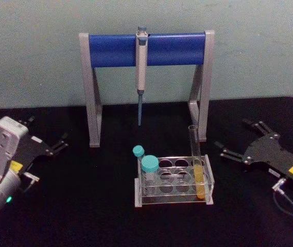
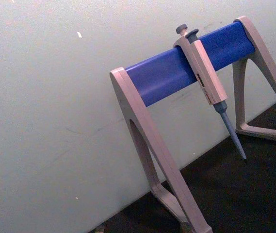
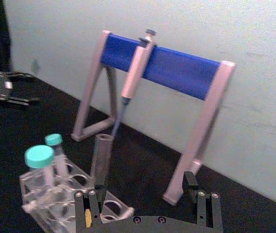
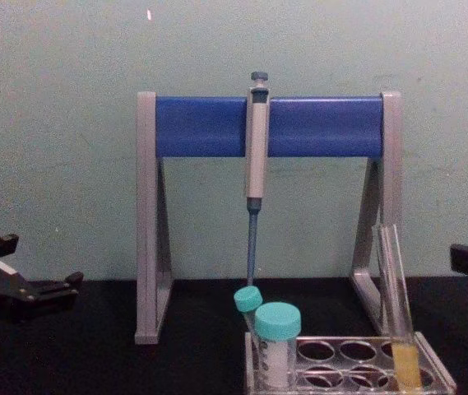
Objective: Pick up the test tube from the test tube rack, shake it, then place it back into the test tube rack.
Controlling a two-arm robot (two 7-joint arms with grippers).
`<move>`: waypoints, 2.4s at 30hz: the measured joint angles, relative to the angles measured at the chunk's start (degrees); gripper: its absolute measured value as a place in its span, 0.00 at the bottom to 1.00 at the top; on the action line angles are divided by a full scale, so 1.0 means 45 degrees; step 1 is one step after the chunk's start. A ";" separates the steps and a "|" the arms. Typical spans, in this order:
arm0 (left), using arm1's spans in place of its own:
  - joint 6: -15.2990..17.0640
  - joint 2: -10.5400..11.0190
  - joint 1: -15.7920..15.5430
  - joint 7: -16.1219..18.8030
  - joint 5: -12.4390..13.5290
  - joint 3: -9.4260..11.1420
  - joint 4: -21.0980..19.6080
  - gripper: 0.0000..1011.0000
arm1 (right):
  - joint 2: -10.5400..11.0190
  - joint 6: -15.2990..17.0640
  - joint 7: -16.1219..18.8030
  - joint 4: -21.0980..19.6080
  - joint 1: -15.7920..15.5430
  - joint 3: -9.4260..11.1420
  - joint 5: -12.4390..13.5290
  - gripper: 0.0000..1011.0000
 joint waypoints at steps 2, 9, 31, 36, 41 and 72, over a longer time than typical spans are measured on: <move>0.0000 0.0000 0.0000 0.0000 0.0000 0.0000 0.0000 0.99 | -0.0057 0.0016 0.0257 0.0021 0.0059 -0.0066 0.0054 0.99; 0.0000 0.0000 0.0000 0.0001 0.0000 0.0000 0.0001 0.99 | -0.0398 0.0254 0.1215 0.0291 0.0462 -0.0373 0.0174 0.99; 0.0000 0.0000 -0.0001 0.0001 0.0000 0.0001 0.0000 0.99 | -0.1286 0.1531 0.2523 0.1909 0.2043 -0.0984 0.0578 0.99; 0.0000 -0.0001 -0.0001 0.0001 0.0000 0.0000 0.0000 0.99 | -0.1339 0.1646 0.2610 0.2143 0.2275 -0.1134 0.0629 0.99; 0.0000 0.0000 -0.0001 0.0001 0.0000 0.0000 0.0000 0.99 | -0.1345 0.1784 0.2661 0.2294 0.2455 -0.1282 0.0645 0.99; -0.0001 0.0000 0.0000 0.0001 0.0000 0.0000 0.0000 0.99 | -0.1259 0.1815 0.2738 0.2439 0.2702 -0.1591 0.0721 0.99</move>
